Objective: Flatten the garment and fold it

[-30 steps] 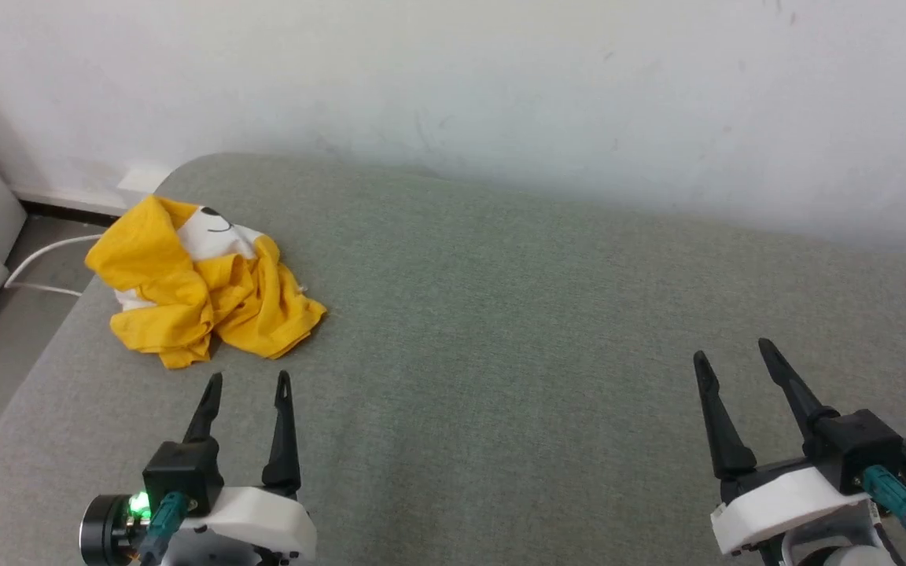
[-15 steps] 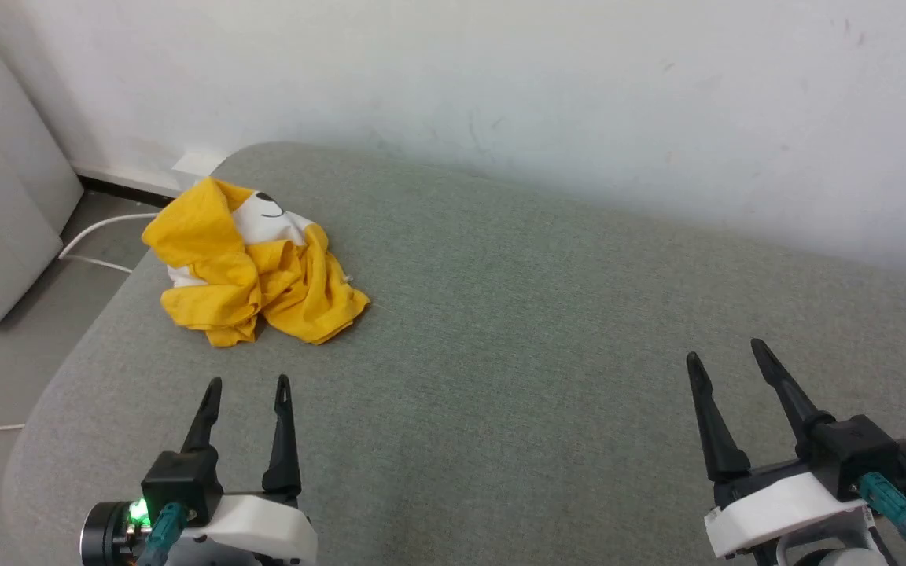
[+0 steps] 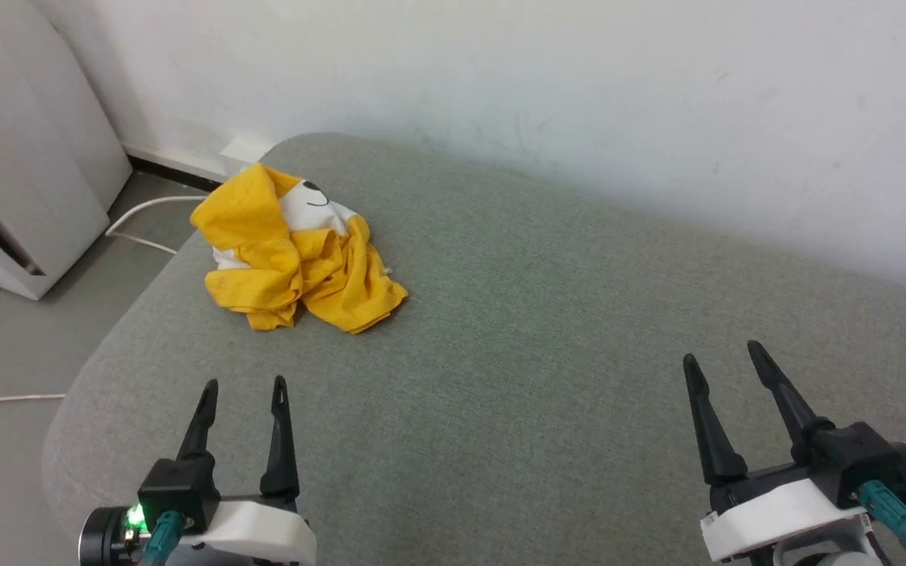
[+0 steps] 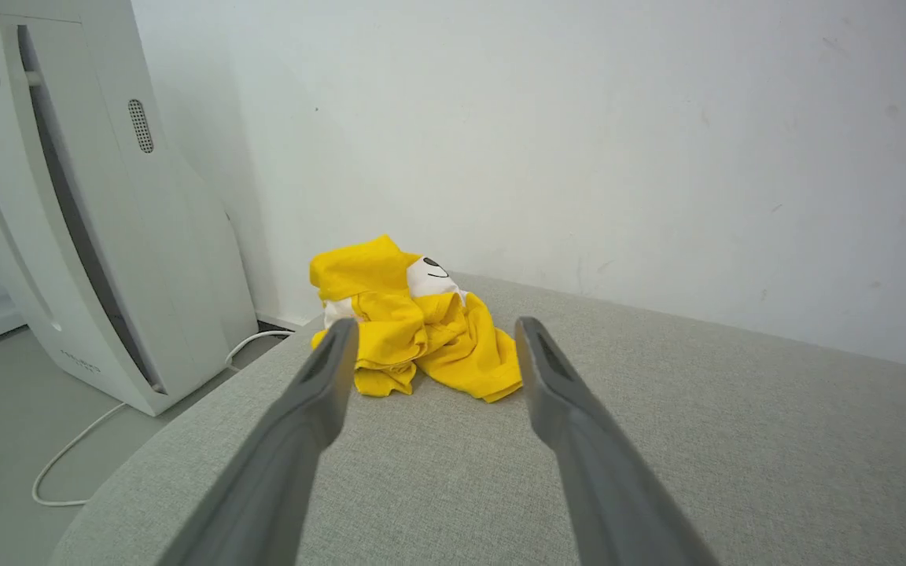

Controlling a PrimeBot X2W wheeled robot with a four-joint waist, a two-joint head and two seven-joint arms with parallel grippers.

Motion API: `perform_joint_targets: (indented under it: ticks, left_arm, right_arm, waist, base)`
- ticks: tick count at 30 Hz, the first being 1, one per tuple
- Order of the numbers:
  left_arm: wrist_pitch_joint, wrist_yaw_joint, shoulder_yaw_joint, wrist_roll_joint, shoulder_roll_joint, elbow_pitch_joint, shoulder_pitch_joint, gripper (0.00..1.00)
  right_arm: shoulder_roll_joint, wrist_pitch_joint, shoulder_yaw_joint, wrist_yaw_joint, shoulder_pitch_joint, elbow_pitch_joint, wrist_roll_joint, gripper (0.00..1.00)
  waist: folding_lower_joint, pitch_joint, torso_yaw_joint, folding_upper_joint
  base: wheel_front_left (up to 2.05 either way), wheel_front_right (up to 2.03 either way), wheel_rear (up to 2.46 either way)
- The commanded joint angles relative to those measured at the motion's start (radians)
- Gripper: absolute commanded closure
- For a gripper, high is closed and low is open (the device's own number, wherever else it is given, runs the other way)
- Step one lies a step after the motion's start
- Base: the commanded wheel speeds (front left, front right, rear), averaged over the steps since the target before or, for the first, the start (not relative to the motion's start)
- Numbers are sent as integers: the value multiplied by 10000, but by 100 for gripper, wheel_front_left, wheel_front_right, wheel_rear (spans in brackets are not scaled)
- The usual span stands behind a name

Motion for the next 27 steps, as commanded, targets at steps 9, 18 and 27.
perform_joint_targets:
  ticks: [9, 18, 27]
  left_arm:
    - [-263, 123, -45, -132, 56, 17, 214, 0]
    - [-451, 149, -74, -188, 62, 17, 285, 0]
    - [-639, 177, -85, -213, 67, 18, 346, 0]
  right_arm:
    - [26, -264, 84, -16, 144, 25, 97, 0]
    - [29, -451, 172, -17, 192, 19, 138, 0]
    - [32, -639, 250, -19, 219, 166, 316, 0]
  waist:
    - [0, 76, 441, 0]
    - [0, 74, 820, 0]
    - [0, 85, 1171, 0]
  base:
    - [0, 0, 0]
    - [0, 0, 0]
    - [0, 0, 0]
